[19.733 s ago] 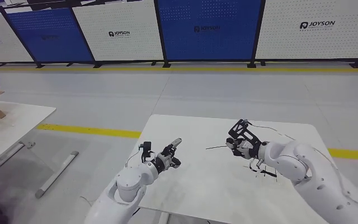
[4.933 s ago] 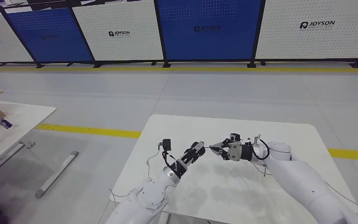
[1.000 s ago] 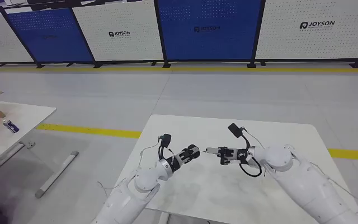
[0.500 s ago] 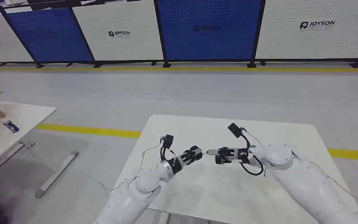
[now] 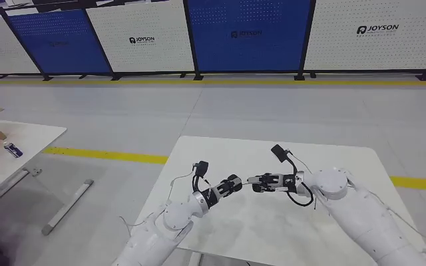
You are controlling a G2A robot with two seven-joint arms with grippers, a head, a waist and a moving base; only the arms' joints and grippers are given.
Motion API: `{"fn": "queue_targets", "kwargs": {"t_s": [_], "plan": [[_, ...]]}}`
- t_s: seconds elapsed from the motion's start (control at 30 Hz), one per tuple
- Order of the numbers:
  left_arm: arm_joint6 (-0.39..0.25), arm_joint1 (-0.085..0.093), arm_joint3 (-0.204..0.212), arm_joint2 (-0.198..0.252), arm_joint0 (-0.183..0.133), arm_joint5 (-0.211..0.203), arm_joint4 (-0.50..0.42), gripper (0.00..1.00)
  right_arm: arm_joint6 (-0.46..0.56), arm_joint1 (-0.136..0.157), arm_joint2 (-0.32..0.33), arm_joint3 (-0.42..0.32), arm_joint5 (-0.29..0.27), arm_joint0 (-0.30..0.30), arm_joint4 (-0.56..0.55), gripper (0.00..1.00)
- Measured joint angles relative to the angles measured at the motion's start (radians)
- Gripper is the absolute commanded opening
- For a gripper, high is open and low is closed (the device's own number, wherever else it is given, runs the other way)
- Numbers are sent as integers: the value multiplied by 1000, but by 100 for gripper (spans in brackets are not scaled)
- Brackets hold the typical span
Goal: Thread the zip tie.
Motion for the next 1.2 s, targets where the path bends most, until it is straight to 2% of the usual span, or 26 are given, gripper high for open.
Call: {"fn": "queue_targets", "kwargs": {"t_s": [0.3,0.6,0.67,0.7,0.83,0.9,0.93,1.17,1.2], "plan": [[7,-1,0,1,-1,5,2,0,14,-11,15,8,2,-2,-11,9],[36,-5,4,7,-2,-8,6,0,59,-22,31,25,-17,-2,5,20],[37,-6,6,9,-3,-11,5,0,64,-24,34,33,-19,-1,7,18],[38,-6,7,9,-4,-12,4,0,66,-26,36,37,-21,-2,8,14],[38,-7,13,11,-7,-13,5,0,70,-30,41,47,-26,-3,8,11],[38,-7,15,12,-8,-14,6,0,72,-33,44,50,-27,-3,7,6],[38,-8,17,13,-9,-14,6,0,73,-34,45,51,-28,-4,6,0],[37,-10,23,18,-13,-14,9,0,72,-39,55,54,-30,-8,-4,0],[37,-10,23,18,-14,-14,9,13,72,-40,57,54,-30,-9,-5,0]]}}
